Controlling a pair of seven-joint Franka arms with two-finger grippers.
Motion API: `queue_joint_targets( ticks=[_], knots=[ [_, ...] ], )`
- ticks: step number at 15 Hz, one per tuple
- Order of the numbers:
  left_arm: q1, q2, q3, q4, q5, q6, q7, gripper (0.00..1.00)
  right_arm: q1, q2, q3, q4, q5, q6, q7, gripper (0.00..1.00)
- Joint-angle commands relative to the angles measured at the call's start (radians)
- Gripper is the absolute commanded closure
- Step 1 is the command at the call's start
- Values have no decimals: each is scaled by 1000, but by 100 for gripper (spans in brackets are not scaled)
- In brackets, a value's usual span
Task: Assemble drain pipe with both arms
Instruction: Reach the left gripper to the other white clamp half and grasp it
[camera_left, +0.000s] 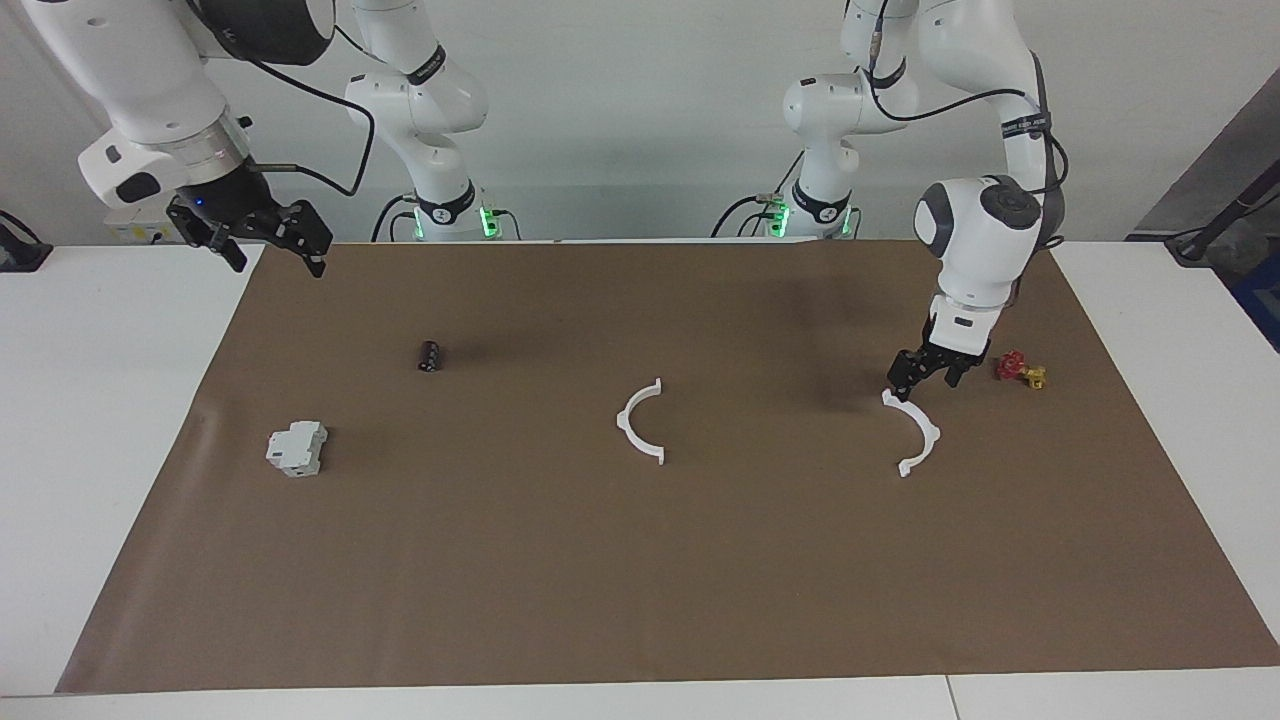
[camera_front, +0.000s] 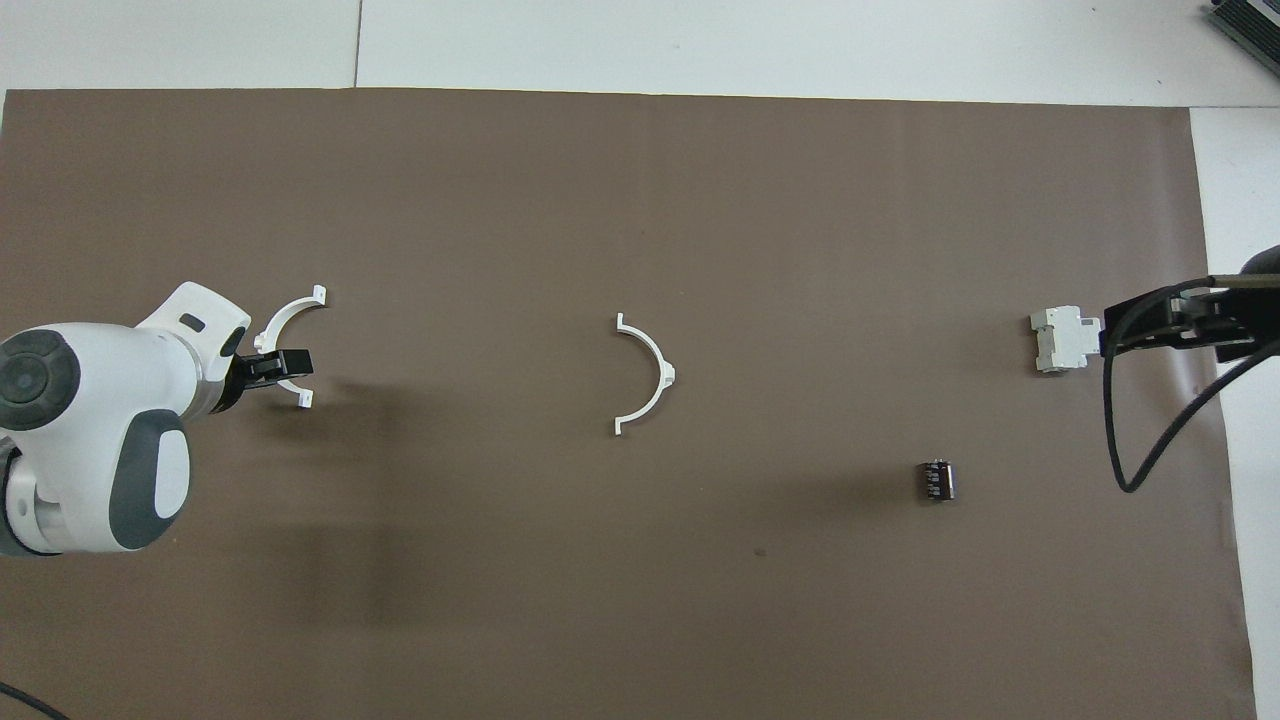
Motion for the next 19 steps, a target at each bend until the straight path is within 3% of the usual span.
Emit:
queue_joint_targets(
  ticks=[1, 15, 19],
  knots=[
    [6, 42, 1, -9, -11, 51, 46, 0, 1, -44, 1, -59, 11, 32, 7, 0],
    [8, 43, 1, -15, -11, 56, 31, 0, -8, -42, -2, -50, 9, 28, 2, 0],
    [8, 41, -2, -64, -11, 134, 14, 13, -10, -41, -2, -46, 10, 32, -1, 0]
  ],
)
